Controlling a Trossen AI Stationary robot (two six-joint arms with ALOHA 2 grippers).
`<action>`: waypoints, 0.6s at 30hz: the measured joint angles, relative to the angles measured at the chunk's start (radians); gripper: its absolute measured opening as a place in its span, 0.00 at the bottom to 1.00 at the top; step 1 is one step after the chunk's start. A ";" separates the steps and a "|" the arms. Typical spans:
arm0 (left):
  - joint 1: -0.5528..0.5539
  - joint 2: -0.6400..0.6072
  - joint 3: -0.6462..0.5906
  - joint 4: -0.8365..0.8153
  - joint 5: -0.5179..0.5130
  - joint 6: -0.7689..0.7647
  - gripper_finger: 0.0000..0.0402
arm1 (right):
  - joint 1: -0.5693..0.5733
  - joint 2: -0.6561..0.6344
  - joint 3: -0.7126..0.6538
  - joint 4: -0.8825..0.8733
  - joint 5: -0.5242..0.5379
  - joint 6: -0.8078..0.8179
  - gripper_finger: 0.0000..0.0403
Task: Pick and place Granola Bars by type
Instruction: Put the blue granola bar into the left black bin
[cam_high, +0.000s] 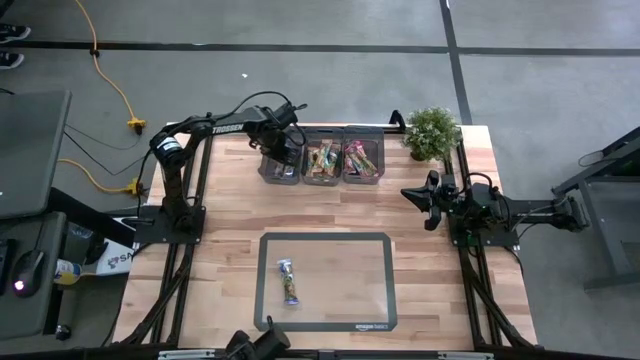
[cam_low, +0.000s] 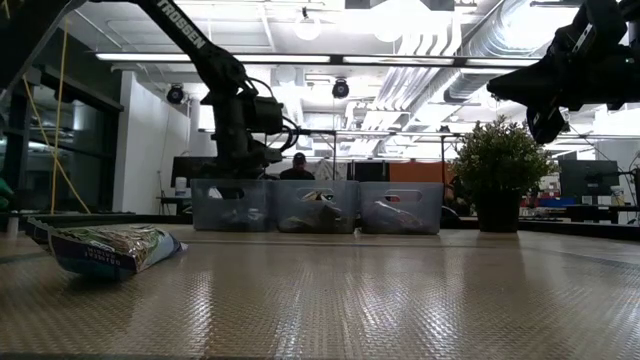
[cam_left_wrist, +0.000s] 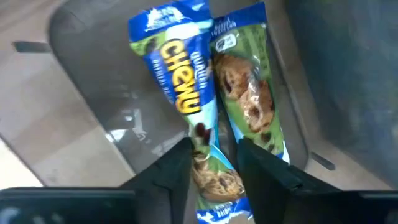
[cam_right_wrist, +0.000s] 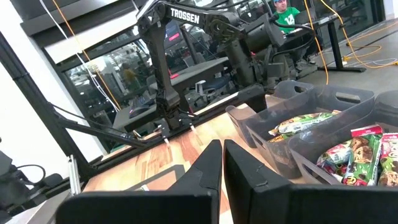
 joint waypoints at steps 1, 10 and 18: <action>0.000 0.000 0.000 0.000 0.013 0.000 0.33 | 0.000 0.000 0.000 0.000 0.000 0.000 0.00; 0.000 -0.001 0.024 -0.033 0.027 -0.017 0.43 | 0.000 0.000 0.000 0.000 0.000 0.000 0.00; -0.023 -0.062 0.130 -0.029 -0.045 0.002 0.44 | 0.000 0.000 0.000 0.000 0.000 0.000 0.00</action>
